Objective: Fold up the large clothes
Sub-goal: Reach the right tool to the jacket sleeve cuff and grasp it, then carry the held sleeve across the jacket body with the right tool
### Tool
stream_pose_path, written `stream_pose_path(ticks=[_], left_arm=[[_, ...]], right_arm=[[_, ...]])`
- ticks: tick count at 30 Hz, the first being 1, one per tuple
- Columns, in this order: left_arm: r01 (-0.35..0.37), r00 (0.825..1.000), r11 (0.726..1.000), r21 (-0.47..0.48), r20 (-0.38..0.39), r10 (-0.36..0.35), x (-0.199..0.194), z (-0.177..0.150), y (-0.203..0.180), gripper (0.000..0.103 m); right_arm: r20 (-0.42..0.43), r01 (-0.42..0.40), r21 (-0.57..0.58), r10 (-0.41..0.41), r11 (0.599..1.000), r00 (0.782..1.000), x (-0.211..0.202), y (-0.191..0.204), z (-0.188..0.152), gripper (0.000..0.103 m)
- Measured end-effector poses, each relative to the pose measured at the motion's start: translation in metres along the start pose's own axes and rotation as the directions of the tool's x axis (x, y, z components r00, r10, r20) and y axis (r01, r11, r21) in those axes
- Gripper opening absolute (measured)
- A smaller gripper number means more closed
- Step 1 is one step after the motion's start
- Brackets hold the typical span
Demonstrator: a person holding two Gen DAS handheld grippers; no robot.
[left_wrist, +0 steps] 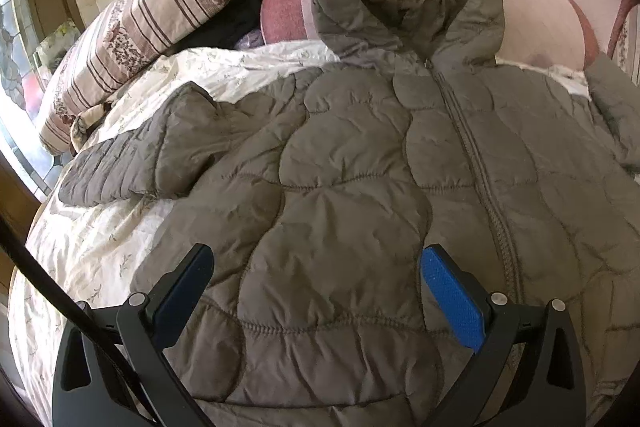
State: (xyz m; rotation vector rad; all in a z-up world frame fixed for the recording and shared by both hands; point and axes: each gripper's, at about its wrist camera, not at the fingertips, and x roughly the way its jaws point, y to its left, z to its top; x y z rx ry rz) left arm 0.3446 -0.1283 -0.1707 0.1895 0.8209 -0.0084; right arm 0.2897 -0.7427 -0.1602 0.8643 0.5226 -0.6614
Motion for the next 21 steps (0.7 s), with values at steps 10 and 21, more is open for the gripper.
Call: stream_pose_path(ticks=[10, 21], left_arm=[[0.026, 0.996, 0.999, -0.018, -0.089, -0.028, 0.015, -0.002, 0.004, 0.103], [0.042, 0.999, 0.985, -0.167, -0.018, -0.046, -0.004, 0.012, 0.050, 0.103]], right_arm=[[0.128, -0.054, -0.104, 0.067, 0.993, 0.989, -0.130, 0.056, 0.020, 0.015], [0.081, -0.232, -0.324, 0.271, 0.917, 0.959, -0.227, 0.195, -0.048, 0.015]])
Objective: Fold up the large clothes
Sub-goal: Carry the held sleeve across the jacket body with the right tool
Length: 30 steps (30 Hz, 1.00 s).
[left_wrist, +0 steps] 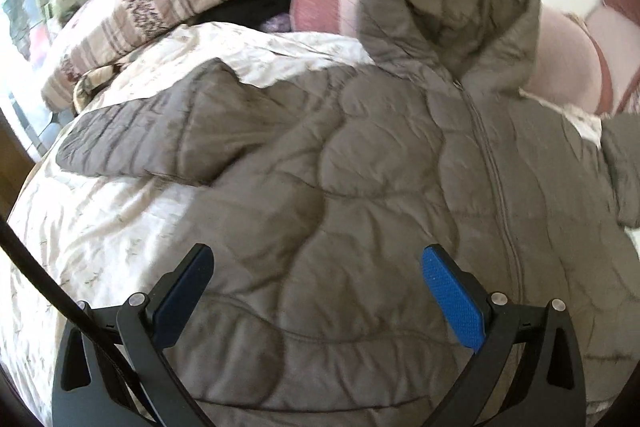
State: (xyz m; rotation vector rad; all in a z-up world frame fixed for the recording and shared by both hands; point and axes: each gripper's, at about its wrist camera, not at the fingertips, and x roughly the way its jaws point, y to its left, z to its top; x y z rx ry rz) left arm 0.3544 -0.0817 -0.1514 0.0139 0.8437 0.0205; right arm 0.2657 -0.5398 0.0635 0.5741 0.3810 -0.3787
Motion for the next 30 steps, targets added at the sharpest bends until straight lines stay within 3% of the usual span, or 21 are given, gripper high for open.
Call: stream_pose_path(ticks=[6, 11, 18, 25, 30], left_arm=[[-0.006, 1.000, 0.998, -0.065, 0.017, 0.007, -0.005, 0.009, 0.028, 0.103], [-0.031, 0.999, 0.994, -0.106, 0.032, 0.035, -0.007, 0.016, 0.048, 0.103], [-0.071, 0.997, 0.984, -0.163, 0.027, 0.076, -0.003, 0.022, 0.071, 0.103], [-0.108, 0.994, 0.974, -0.199, 0.013, 0.112, 0.003, 0.022, 0.082, 0.103], [-0.113, 0.993, 0.972, -0.207, 0.003, 0.116, 0.007, 0.022, 0.084, 0.103]], right_arm=[[-0.080, -0.124, -0.063, 0.119, 0.990, 0.990, 0.013, 0.076, -0.043, 0.015], [-0.182, -0.220, -0.092, 0.200, 0.971, 0.963, 0.038, 0.120, -0.096, 0.015], [-0.346, -0.361, -0.033, 0.328, 0.932, 0.879, 0.086, 0.167, -0.183, 0.015], [-0.485, -0.416, 0.037, 0.381, 0.908, 0.787, 0.137, 0.195, -0.262, 0.014], [-0.547, -0.415, 0.036, 0.366, 0.909, 0.753, 0.164, 0.204, -0.303, 0.014]])
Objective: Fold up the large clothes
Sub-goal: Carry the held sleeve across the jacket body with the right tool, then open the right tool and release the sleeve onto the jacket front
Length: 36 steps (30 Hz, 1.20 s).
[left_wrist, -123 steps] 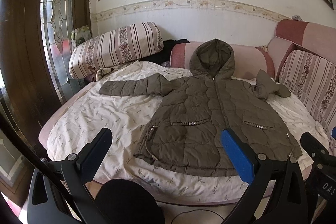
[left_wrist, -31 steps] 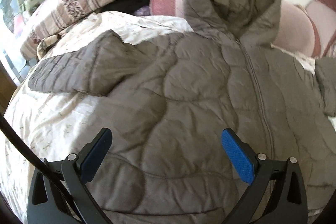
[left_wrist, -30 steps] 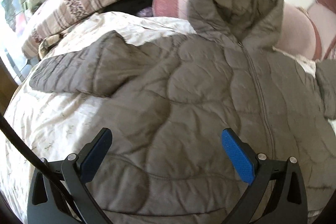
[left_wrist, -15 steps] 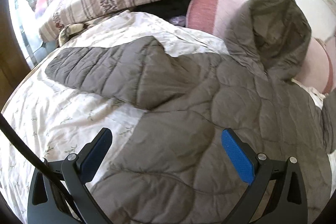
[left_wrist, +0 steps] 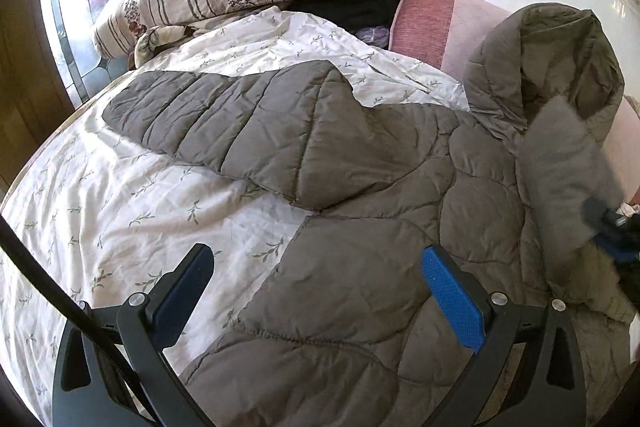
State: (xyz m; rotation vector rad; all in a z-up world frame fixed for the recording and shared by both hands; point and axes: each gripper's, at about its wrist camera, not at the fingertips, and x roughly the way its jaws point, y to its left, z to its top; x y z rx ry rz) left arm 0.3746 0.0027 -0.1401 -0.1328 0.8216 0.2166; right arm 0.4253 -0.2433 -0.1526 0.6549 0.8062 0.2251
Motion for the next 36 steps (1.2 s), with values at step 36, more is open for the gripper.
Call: stream_pose_path(ticks=[36], left_arm=[[0.017, 0.996, 0.988, 0.156, -0.084, -0.004, 0.039, -0.013, -0.046, 0.103]], right_arm=[[0.111, 0.528, -0.019, -0.523, 0.849, 0.845, -0.047, -0.155, 0.023, 0.047]])
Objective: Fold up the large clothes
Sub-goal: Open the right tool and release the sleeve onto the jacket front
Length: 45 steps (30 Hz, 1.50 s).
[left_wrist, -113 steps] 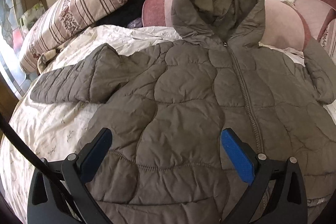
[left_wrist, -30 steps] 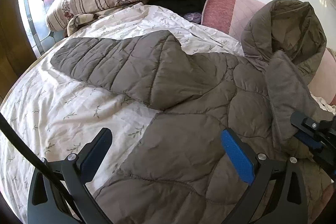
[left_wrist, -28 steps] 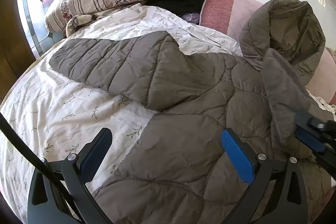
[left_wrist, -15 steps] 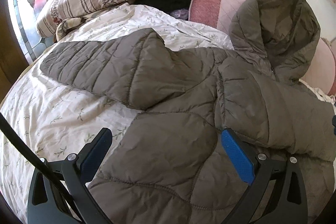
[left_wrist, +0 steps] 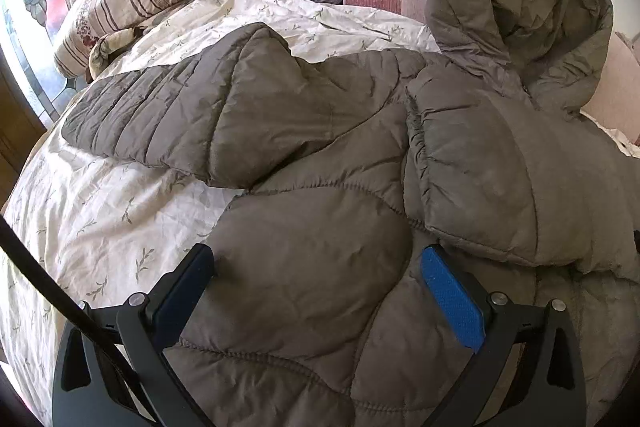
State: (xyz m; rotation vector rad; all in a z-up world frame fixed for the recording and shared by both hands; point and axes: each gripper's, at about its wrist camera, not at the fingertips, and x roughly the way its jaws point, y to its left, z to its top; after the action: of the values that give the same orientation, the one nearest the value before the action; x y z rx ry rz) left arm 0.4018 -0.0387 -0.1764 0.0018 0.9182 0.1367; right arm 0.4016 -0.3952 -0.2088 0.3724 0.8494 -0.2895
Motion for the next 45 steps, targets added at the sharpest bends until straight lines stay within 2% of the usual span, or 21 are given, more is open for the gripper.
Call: stream_pose_path(ticks=[6, 10, 14, 18, 22, 27, 30, 45], left_arm=[[0.022, 1.000, 1.000, 0.004, 0.014, -0.022, -0.006, 0.000, -0.004, 0.103], [0.030, 0.999, 0.999, 0.030, 0.015, -0.030, -0.008, -0.002, -0.010, 0.103], [0.039, 0.999, 0.998, 0.052, -0.001, -0.039, -0.007, -0.005, -0.017, 0.103], [0.021, 1.000, 0.996, 0.092, -0.014, -0.020, -0.004, -0.008, -0.023, 0.103], [0.013, 1.000, 0.993, 0.120, -0.016, -0.011, -0.004, -0.011, -0.026, 0.103], [0.003, 1.000, 0.990, 0.142, -0.014, -0.001, -0.004, -0.014, -0.028, 0.103], [-0.003, 1.000, 0.989, 0.149, -0.011, 0.005, -0.004, -0.015, -0.029, 0.103], [-0.017, 1.000, 0.986, 0.168, 0.002, 0.017, -0.004, -0.018, -0.032, 0.103]], right_arm=[[0.059, -0.048, -0.013, 0.049, 0.999, 0.997, -0.045, 0.023, -0.021, 0.047], [0.000, -0.086, 0.013, 0.086, 0.996, 0.996, -0.046, 0.035, -0.039, 0.047], [-0.066, -0.058, 0.034, 0.060, 0.998, 0.996, -0.039, 0.042, -0.060, 0.047], [-0.058, -0.016, 0.027, 0.017, 1.000, 0.998, -0.037, 0.045, -0.070, 0.052], [-0.081, -0.032, 0.027, 0.034, 0.999, 0.996, -0.028, 0.045, -0.071, 0.057], [-0.061, 0.018, -0.060, -0.022, 0.998, 0.998, -0.028, 0.061, -0.076, 0.068], [-0.046, 0.060, -0.110, -0.065, 0.992, 0.997, -0.026, 0.070, -0.080, 0.070], [-0.014, 0.149, -0.183, -0.154, 0.972, 0.988, -0.027, 0.081, -0.084, 0.076]])
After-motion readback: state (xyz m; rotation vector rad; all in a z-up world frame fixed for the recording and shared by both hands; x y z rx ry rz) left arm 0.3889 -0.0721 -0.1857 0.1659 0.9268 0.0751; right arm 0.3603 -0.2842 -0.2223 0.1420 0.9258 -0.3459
